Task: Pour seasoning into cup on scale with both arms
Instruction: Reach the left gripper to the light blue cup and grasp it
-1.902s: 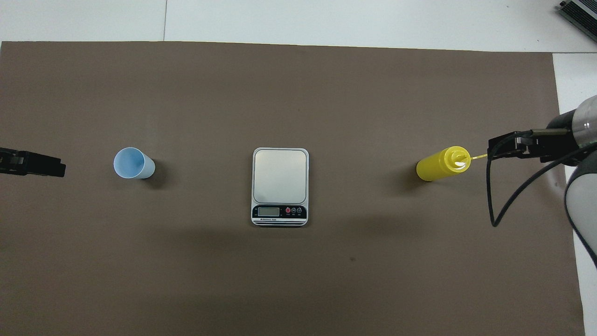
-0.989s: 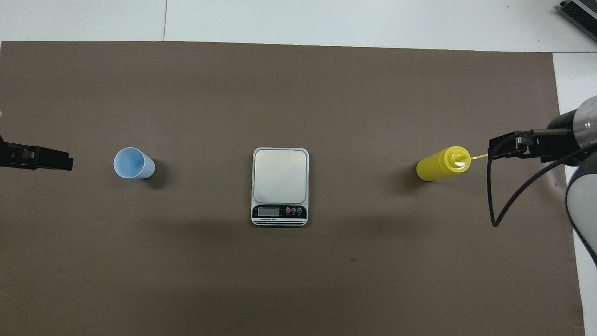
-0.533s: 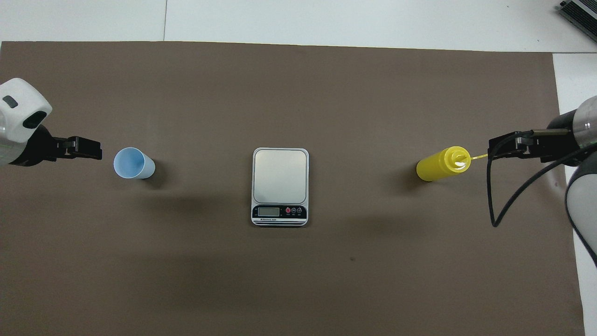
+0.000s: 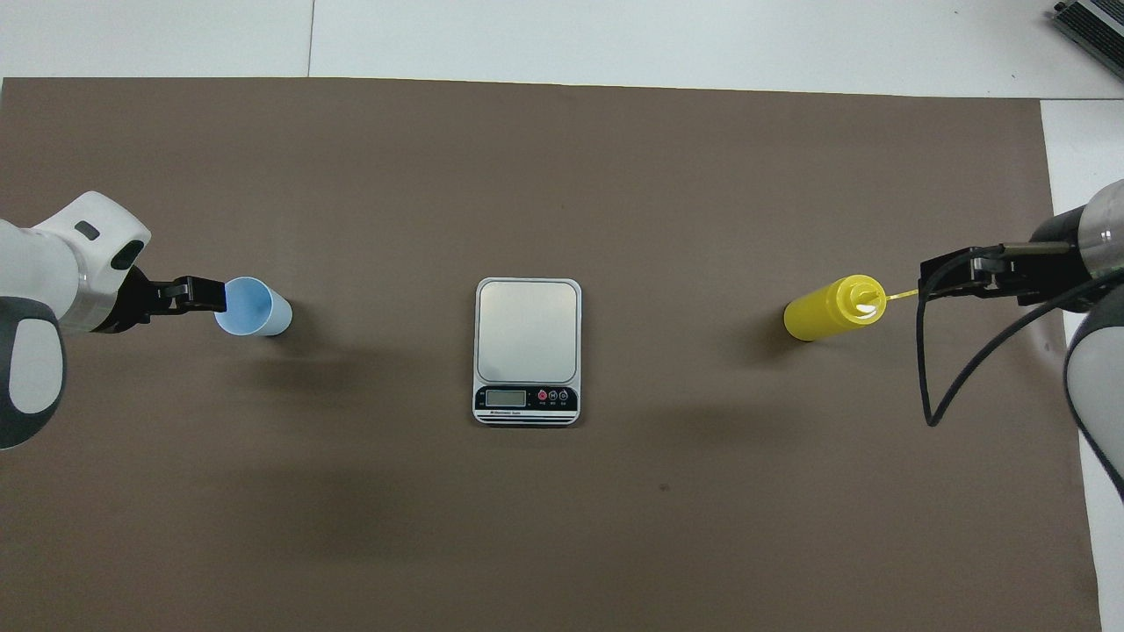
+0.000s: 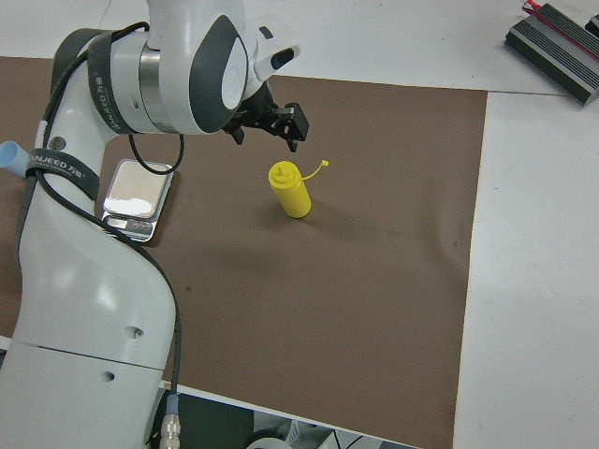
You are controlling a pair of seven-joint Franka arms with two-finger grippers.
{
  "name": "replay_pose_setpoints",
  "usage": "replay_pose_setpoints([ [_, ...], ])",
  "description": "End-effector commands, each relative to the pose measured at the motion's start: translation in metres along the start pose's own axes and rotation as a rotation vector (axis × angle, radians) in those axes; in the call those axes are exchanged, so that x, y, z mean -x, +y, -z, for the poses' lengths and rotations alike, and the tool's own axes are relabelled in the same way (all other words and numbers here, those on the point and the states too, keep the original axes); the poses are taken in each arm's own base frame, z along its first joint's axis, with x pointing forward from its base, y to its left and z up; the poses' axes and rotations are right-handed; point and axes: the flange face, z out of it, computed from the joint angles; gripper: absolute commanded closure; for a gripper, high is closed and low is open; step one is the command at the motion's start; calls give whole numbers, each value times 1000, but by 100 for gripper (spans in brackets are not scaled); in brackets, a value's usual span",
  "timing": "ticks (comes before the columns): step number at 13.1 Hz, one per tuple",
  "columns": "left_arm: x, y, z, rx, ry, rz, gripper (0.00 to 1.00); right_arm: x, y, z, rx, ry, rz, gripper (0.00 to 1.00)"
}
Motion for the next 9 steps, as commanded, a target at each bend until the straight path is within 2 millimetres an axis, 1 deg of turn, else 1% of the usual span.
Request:
replay_pose_setpoints([
  [1, 5, -11, -20, 31, 28, 53, 0, 5, 4, 1, -17, 11, 6, 0],
  [2, 6, -12, -28, 48, 31, 77, 0, 5, 4, 1, -17, 11, 6, 0],
  [6, 13, -12, -44, 67, 45, 158, 0, 5, 4, 1, -17, 13, 6, 0],
  [7, 14, -12, -55, 67, 36, 161, 0, 5, 4, 1, -17, 11, 6, 0],
  [9, 12, -7, -71, 75, 41, 179, 0, 5, 4, 1, -17, 11, 6, 0],
])
